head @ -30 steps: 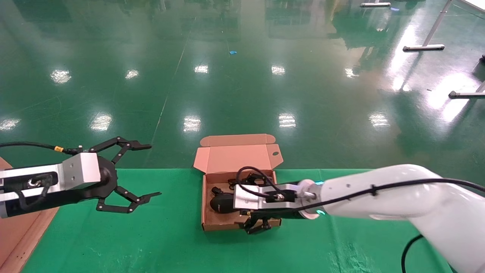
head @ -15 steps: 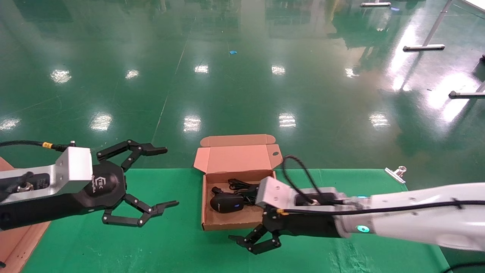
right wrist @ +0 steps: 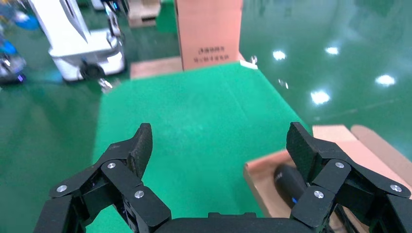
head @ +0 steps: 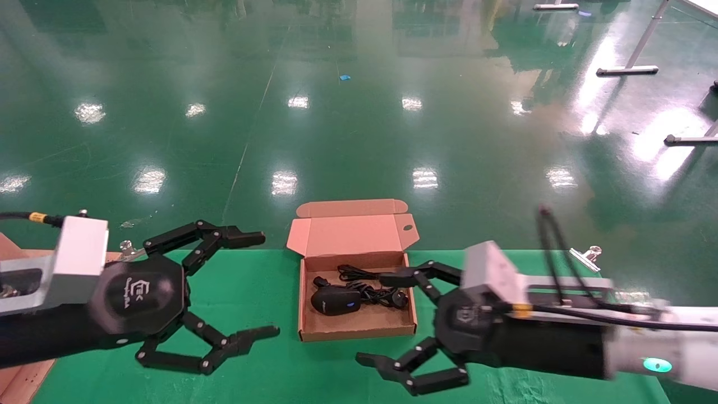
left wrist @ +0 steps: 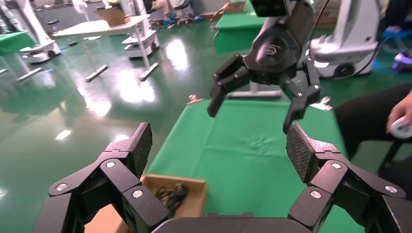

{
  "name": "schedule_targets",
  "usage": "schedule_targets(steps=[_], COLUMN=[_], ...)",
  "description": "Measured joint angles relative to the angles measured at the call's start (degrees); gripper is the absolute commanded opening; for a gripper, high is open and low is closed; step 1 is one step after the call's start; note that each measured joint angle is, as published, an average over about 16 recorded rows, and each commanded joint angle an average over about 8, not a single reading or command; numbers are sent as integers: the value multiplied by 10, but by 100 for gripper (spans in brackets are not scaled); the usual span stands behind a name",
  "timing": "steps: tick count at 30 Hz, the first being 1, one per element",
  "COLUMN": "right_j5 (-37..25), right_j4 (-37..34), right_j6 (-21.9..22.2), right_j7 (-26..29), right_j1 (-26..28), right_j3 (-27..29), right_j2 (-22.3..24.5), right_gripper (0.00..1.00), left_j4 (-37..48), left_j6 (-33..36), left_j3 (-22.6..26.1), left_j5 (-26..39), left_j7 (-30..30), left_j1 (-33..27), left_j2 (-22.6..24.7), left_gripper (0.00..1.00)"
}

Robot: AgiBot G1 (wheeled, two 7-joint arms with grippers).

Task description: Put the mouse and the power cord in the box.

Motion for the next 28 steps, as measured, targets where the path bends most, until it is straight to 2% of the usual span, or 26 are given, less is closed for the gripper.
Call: schedule_targets(steps=[15,20,28], right_j5=[115,135,144], right_j4=[78,91,96], right_j6=[-116,-136,-144], right_j7=[36,41,42], right_j1=[-79,-93,-98], right_j3=[146,170,181], right_j2=[99,116,122], right_gripper=[100,100,100], left_j4=[-105,-127,-141], left_j6=[38,46,51], left_j3=[-85,-104,-116], left_j5=[-20,-24,-27], left_j7=[-140,-168,-183], left_j1=[66,80,89], left_j2=[-12,-15,-16], left_gripper=[100,100,100])
